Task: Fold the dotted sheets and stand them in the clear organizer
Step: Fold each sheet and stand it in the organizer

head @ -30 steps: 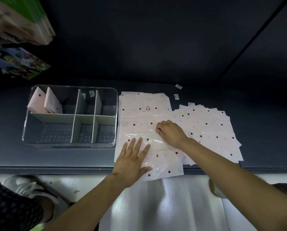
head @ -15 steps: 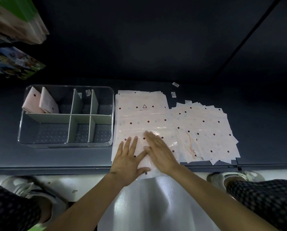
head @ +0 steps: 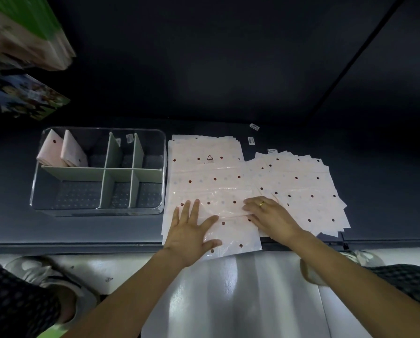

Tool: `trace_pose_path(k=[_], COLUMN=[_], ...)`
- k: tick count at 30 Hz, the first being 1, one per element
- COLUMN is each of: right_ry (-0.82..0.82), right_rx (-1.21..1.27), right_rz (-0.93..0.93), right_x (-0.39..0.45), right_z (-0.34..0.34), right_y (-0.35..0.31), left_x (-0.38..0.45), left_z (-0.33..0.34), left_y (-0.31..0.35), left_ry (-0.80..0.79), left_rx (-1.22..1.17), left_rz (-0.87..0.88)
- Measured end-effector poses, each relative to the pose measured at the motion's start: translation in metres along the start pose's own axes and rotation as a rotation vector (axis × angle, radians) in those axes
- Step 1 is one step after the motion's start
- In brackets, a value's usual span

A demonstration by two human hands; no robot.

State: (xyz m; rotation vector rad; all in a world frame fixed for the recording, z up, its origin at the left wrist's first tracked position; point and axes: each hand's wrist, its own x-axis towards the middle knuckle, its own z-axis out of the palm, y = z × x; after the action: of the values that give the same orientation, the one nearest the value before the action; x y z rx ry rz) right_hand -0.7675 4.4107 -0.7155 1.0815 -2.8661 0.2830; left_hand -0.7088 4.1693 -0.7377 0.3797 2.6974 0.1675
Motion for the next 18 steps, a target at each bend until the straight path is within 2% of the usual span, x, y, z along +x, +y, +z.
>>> trace_pose_path(k=[4, 9, 11, 16, 18], right_ry=[0.049, 0.145, 0.156, 0.067, -0.115], right_rx=[-0.080, -0.060, 0.006, 0.177, 0.264], right_rz=[-0.161, -0.357, -0.376, -0.226, -0.039], right_x=[0.007, 0.008, 0.008, 0.009, 0.014], right_z=[-0.010, -0.024, -0.025, -0.026, -0.031], right_y=[-0.003, -0.027, -0.046, -0.079, -0.073], left_x=[0.000, -0.006, -0.009, -0.013, -0.013], left_z=[-0.004, -0.008, -0.008, -0.004, 0.000], left_y=[0.002, 0.004, 0.006, 0.012, 0.010], left_ry=[0.025, 0.176, 0.231, 0.298, 0.322], left_rx=[-0.031, -0.065, -0.103, -0.240, -0.271], left_rz=[-0.032, 0.002, 0.036, 0.040, 0.009])
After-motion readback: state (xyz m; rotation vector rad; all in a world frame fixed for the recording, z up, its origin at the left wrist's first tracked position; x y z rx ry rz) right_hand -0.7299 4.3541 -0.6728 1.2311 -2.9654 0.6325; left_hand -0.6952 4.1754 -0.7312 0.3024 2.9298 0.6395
